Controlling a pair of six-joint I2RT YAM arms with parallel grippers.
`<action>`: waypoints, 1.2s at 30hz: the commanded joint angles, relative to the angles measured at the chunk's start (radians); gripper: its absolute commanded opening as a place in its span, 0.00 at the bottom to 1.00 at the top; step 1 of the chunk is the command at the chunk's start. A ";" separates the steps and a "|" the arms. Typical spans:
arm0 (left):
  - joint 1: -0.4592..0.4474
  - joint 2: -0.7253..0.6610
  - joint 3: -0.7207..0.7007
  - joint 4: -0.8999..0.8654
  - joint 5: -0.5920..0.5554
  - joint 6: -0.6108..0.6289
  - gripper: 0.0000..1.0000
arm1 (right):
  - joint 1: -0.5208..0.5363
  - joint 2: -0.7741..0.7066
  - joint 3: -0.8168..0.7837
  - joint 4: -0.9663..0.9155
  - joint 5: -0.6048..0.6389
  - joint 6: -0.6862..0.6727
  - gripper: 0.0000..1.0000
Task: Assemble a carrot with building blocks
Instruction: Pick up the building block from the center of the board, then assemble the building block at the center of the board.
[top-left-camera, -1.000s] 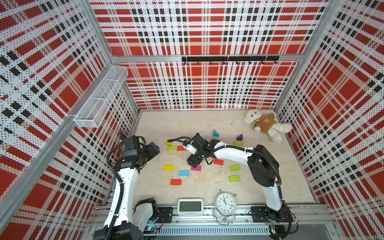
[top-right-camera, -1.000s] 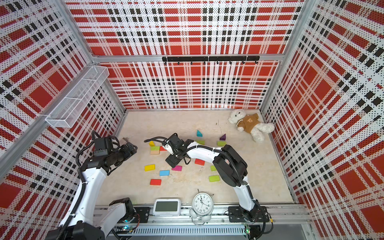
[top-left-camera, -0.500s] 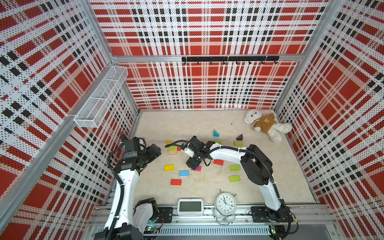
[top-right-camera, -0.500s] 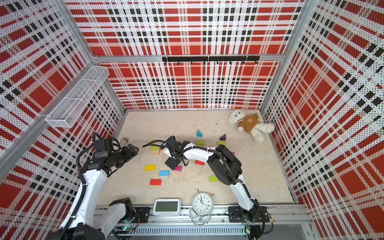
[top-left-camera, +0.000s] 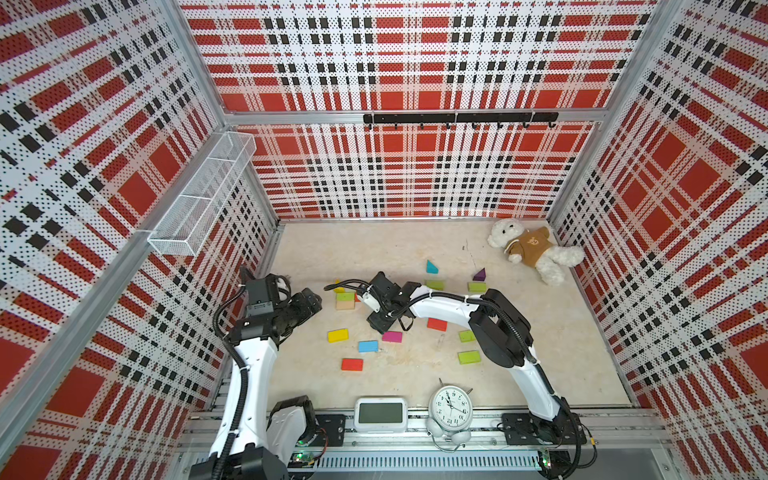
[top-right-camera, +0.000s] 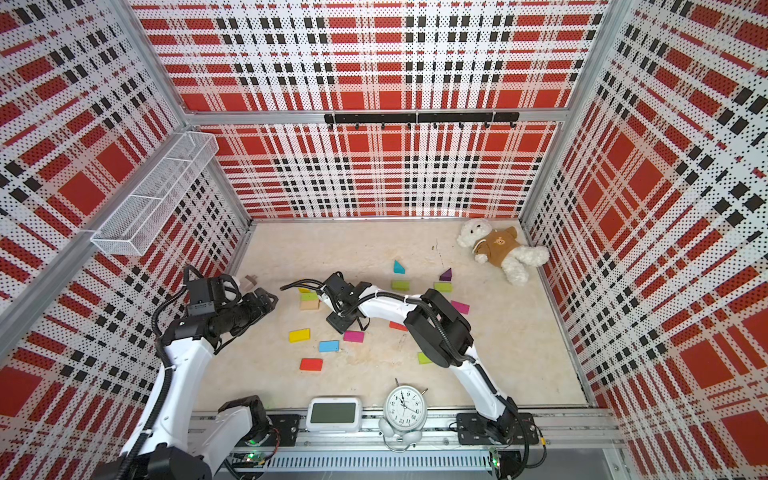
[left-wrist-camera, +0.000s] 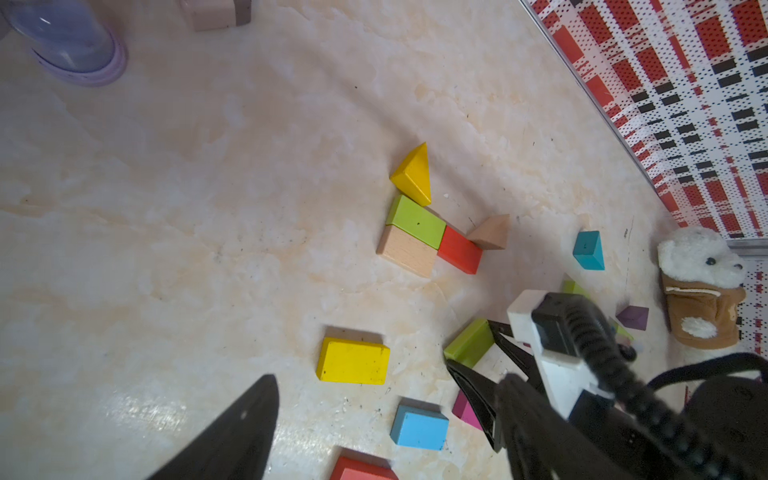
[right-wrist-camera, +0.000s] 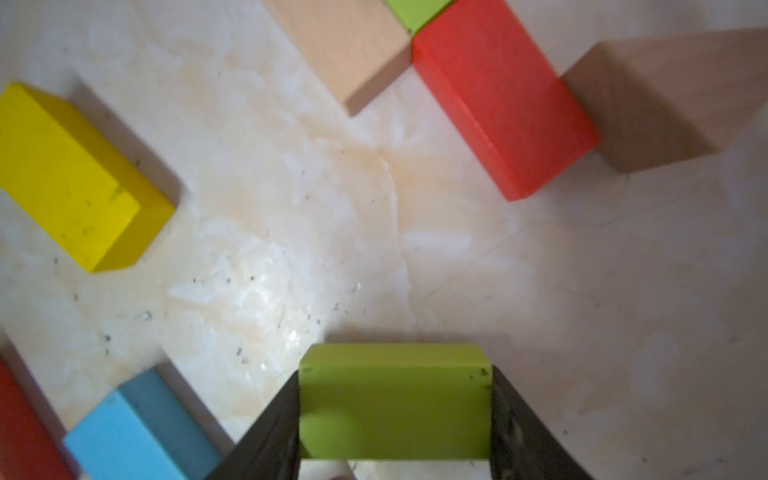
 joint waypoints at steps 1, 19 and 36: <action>0.020 -0.004 0.033 -0.017 0.021 0.025 0.86 | 0.003 0.040 0.091 -0.012 -0.008 0.138 0.59; 0.036 0.021 0.028 -0.011 0.065 0.048 0.86 | 0.003 0.066 0.102 -0.012 0.026 0.608 0.60; 0.042 0.037 0.027 -0.003 0.083 0.055 0.86 | -0.006 0.091 0.155 0.041 -0.019 0.685 0.79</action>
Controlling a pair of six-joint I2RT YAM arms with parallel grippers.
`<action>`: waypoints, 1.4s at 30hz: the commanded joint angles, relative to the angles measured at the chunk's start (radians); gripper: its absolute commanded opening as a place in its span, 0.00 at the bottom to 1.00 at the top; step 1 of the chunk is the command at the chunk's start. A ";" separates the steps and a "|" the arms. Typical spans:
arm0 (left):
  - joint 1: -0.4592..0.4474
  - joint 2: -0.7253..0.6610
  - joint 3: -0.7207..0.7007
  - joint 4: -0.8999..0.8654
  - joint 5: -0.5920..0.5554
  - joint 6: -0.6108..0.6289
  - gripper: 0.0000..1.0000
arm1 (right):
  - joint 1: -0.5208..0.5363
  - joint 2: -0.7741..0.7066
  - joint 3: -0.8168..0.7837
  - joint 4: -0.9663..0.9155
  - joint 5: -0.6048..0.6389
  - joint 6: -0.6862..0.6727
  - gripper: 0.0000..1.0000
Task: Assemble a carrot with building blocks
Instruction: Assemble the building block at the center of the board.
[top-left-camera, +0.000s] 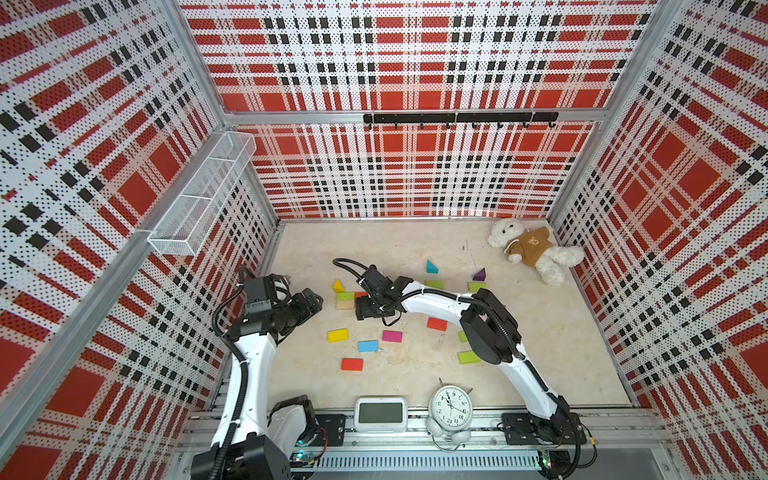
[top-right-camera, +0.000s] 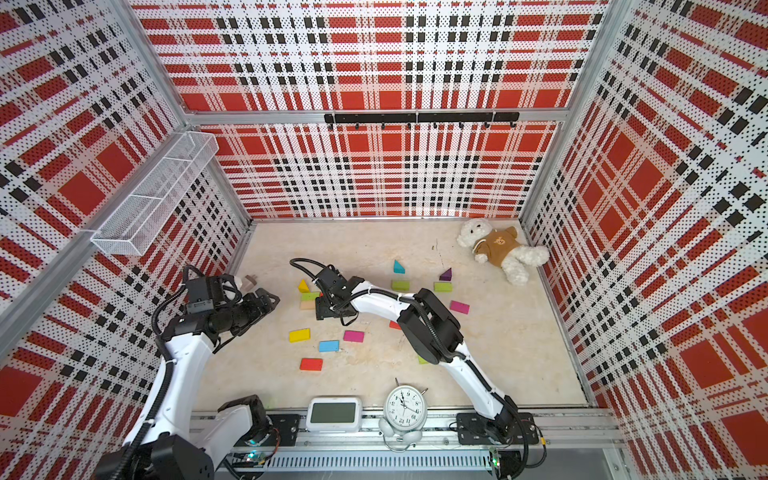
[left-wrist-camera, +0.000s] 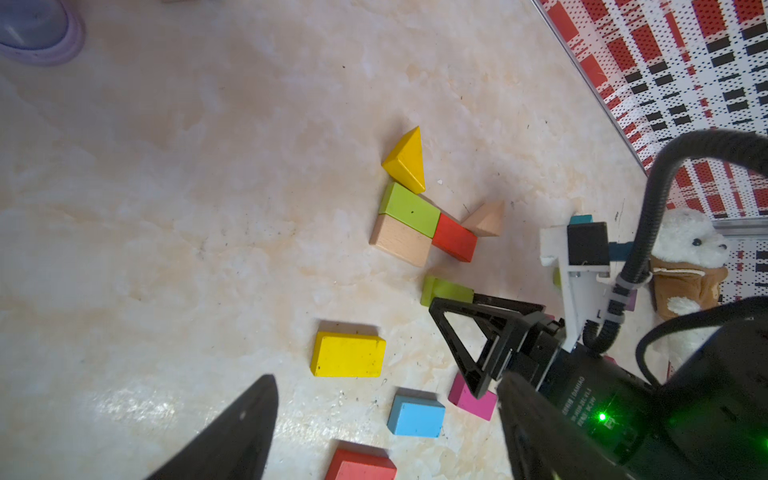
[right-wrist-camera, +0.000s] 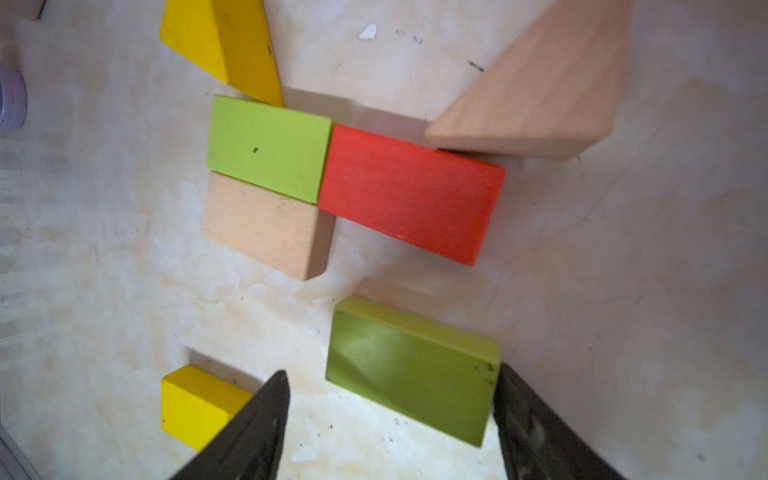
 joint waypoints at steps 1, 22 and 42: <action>0.014 -0.001 0.027 0.003 0.012 0.013 0.86 | -0.008 -0.022 -0.020 0.055 -0.012 0.022 0.79; -0.110 0.007 0.026 0.004 -0.142 -0.012 0.82 | -0.019 -0.275 -0.478 0.355 -0.087 -0.431 0.66; -0.116 0.017 0.056 -0.004 -0.192 -0.019 0.81 | 0.017 -0.148 -0.423 0.437 0.143 -0.433 0.53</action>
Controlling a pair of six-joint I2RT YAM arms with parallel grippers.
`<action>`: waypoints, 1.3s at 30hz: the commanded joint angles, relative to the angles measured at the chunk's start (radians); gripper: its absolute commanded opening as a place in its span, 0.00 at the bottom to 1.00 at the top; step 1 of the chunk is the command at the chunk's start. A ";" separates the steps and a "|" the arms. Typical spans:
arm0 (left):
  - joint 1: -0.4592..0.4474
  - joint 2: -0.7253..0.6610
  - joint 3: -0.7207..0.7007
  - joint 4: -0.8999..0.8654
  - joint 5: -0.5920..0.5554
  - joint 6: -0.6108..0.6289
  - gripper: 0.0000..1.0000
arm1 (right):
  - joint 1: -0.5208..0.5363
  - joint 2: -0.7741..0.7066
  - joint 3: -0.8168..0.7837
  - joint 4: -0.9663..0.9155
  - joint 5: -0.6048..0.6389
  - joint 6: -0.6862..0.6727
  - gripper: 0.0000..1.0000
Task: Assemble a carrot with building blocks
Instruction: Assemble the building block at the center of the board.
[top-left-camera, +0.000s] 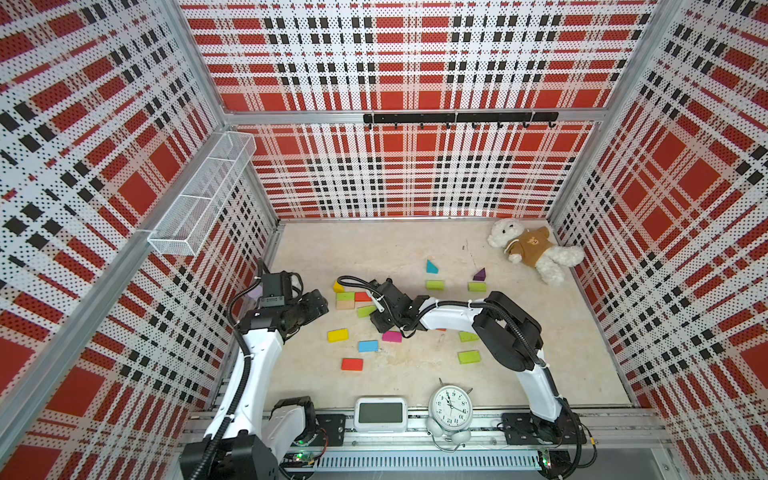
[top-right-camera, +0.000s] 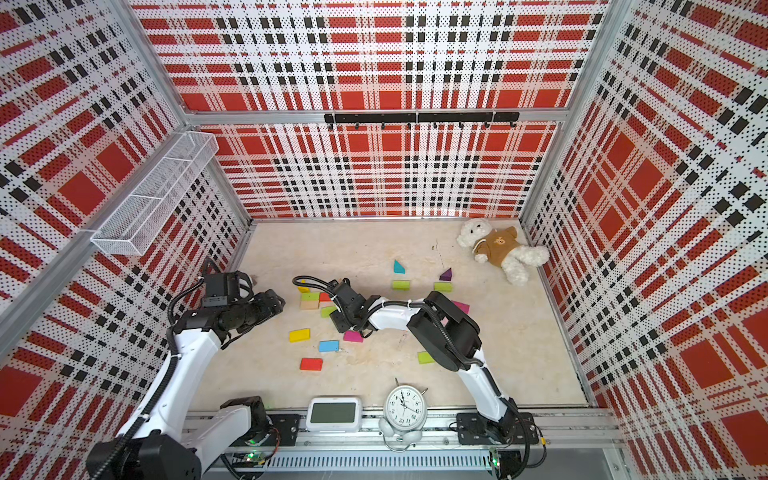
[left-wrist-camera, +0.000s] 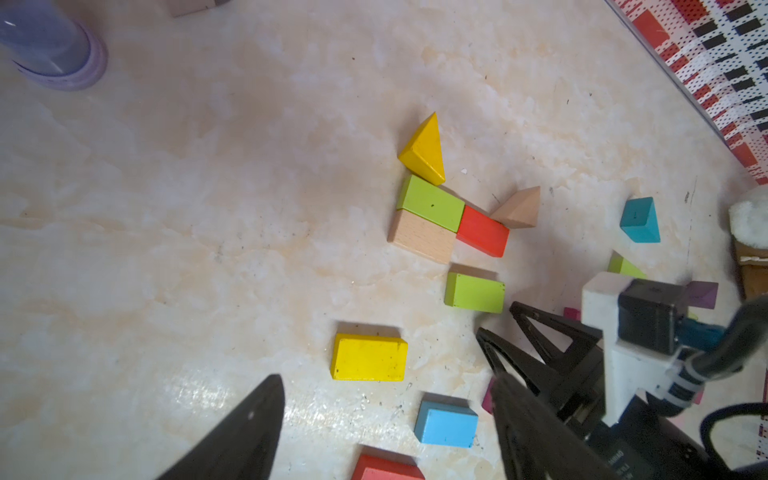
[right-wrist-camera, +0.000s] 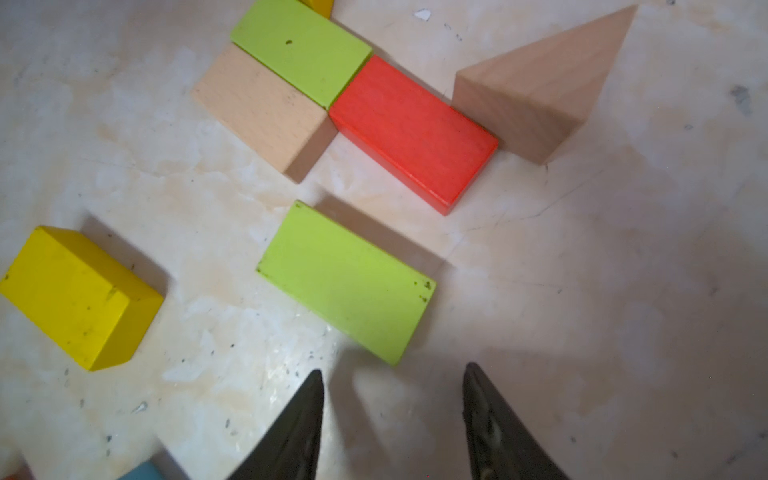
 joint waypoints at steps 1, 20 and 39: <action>0.036 -0.016 0.040 -0.005 0.005 0.010 0.81 | 0.007 0.040 0.030 0.035 0.042 0.022 0.52; 0.123 -0.009 0.041 -0.008 0.112 0.057 0.81 | 0.022 0.117 0.129 0.009 0.047 0.123 0.51; 0.125 0.005 0.038 -0.004 0.130 0.061 0.81 | 0.023 0.146 0.186 -0.011 0.056 0.136 0.51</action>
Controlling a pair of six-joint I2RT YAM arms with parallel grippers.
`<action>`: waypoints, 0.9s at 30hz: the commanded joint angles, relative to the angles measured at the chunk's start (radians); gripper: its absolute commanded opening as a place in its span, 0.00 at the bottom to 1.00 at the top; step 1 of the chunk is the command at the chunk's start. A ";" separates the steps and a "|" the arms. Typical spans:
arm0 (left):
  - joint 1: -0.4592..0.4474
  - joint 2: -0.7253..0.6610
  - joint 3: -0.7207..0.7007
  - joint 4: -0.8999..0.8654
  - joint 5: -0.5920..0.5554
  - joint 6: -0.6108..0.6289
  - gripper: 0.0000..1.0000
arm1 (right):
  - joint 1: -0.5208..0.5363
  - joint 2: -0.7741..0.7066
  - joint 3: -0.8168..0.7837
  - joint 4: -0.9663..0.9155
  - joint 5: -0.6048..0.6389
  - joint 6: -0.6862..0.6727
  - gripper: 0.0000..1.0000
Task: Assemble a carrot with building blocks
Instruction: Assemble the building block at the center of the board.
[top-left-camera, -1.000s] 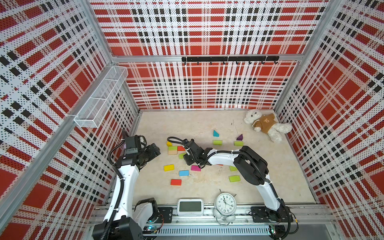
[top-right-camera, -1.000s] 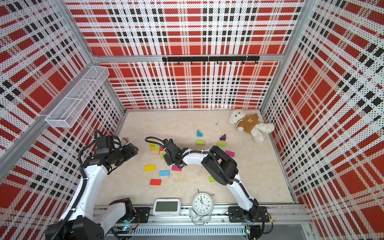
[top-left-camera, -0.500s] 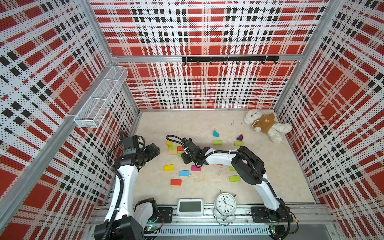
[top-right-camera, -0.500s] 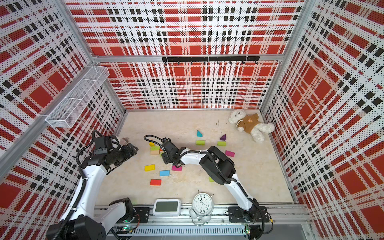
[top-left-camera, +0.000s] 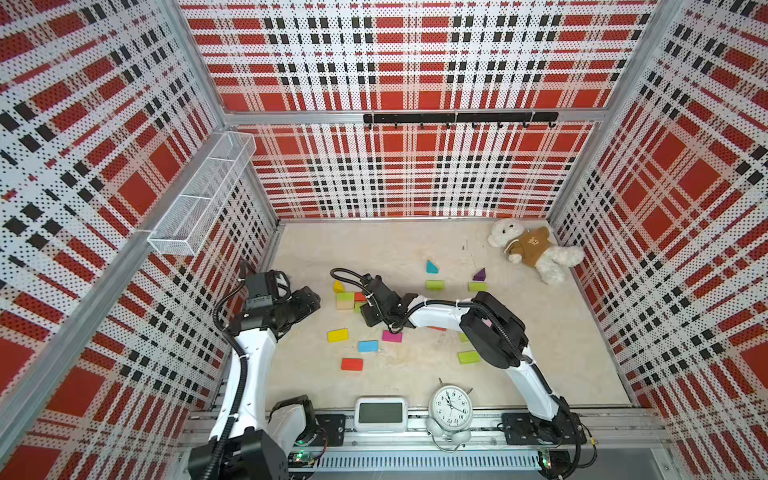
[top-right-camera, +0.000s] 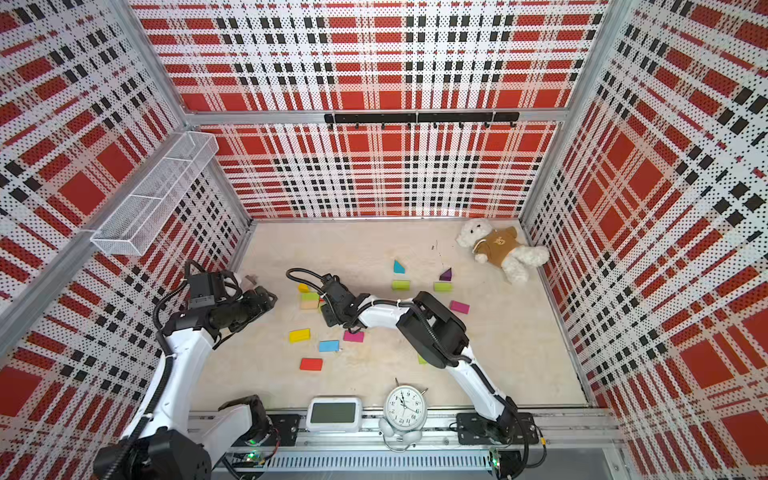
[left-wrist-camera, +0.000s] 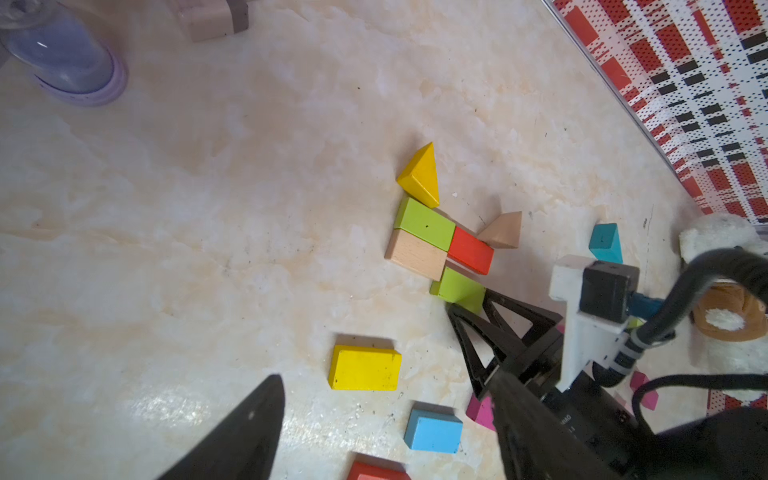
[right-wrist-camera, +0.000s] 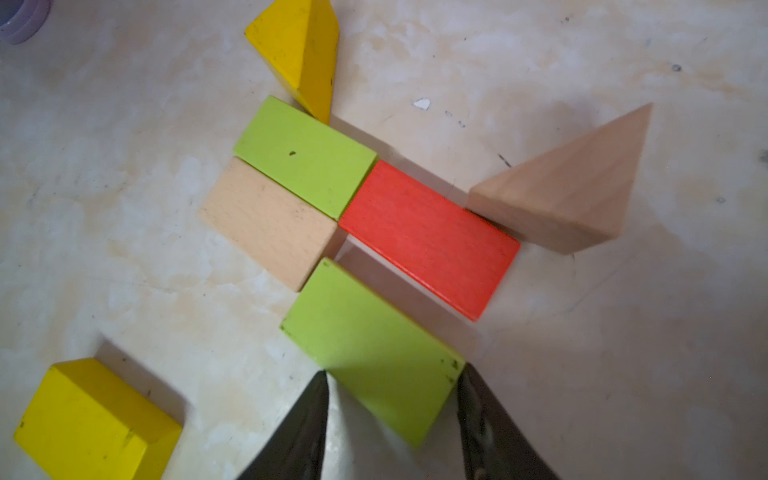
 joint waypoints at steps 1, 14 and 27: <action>0.008 0.005 0.023 -0.003 0.017 0.014 0.81 | 0.006 0.035 0.024 -0.011 0.012 0.017 0.51; 0.009 0.006 0.021 -0.002 0.024 0.014 0.81 | 0.006 0.042 0.046 -0.020 0.036 0.021 0.51; 0.004 0.015 0.017 0.003 0.030 0.015 0.81 | 0.007 0.038 0.048 -0.017 0.047 0.014 0.52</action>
